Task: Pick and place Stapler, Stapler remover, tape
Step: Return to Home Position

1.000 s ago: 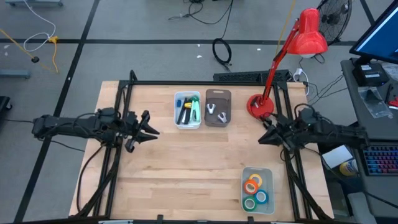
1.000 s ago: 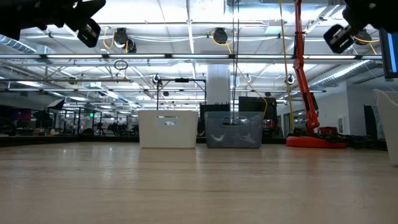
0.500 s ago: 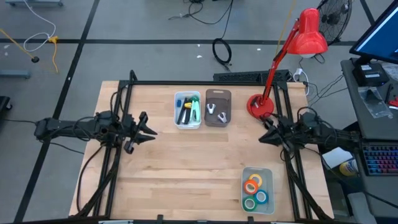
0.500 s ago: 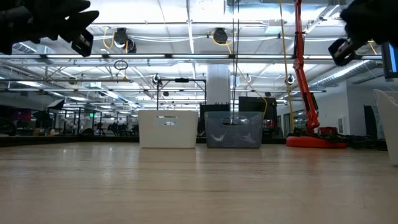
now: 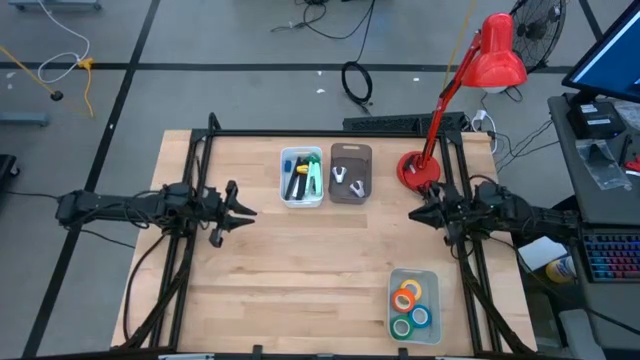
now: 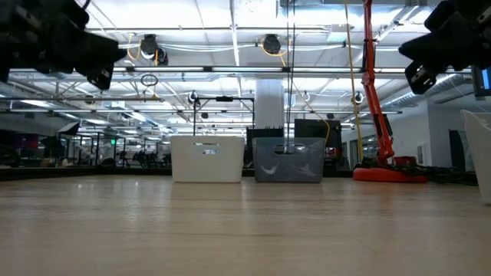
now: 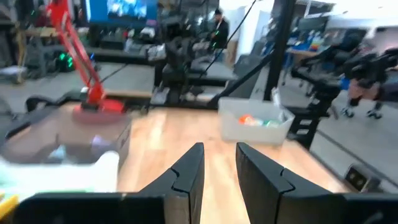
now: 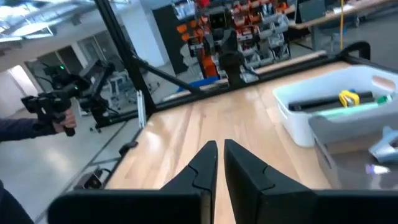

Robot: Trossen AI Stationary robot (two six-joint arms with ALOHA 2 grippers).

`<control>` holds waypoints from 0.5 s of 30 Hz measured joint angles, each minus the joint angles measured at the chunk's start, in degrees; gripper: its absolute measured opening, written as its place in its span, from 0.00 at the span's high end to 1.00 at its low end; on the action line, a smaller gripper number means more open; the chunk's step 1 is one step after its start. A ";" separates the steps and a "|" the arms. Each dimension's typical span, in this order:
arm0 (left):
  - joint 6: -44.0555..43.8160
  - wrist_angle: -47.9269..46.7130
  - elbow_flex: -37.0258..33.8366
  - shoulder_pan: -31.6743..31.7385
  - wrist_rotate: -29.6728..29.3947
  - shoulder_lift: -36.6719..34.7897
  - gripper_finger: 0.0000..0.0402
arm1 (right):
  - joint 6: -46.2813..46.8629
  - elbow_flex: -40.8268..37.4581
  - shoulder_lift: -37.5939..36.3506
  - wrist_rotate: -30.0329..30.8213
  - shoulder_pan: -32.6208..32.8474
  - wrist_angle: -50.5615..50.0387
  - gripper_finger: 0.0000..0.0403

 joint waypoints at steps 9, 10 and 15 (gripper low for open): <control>-0.73 4.28 -3.91 2.32 -1.51 -0.23 0.76 | -0.05 -4.98 -0.02 4.48 0.00 4.69 0.95; -0.71 4.30 -3.92 2.56 -0.92 -0.44 0.76 | 0.47 -5.40 -0.09 4.47 0.00 4.61 0.95; 0.09 3.19 -3.92 3.79 1.61 -2.34 0.76 | 0.50 -5.81 -1.18 4.40 0.00 4.81 0.95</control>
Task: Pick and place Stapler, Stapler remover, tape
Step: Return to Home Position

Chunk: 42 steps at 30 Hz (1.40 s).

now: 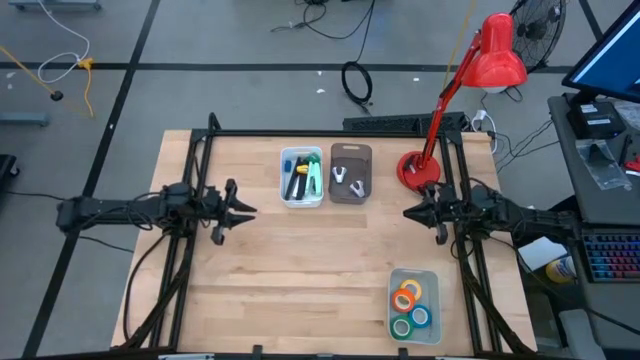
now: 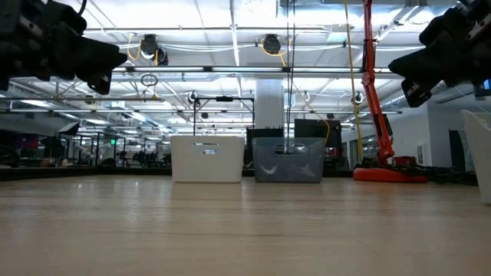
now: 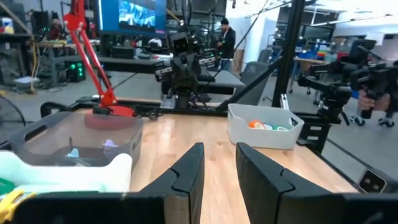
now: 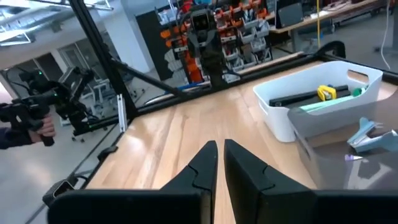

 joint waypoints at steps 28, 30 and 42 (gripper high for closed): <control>0.55 -5.62 -0.42 1.24 0.73 -2.05 0.76 | -1.58 -5.80 0.20 0.09 0.02 8.57 0.95; 0.55 -5.64 -0.42 1.24 0.73 -2.05 0.76 | -1.58 -5.81 0.20 0.09 0.02 8.57 0.95; 0.55 -5.65 -0.42 1.24 0.73 -2.05 0.76 | -1.59 -5.86 0.20 0.05 0.02 8.66 0.95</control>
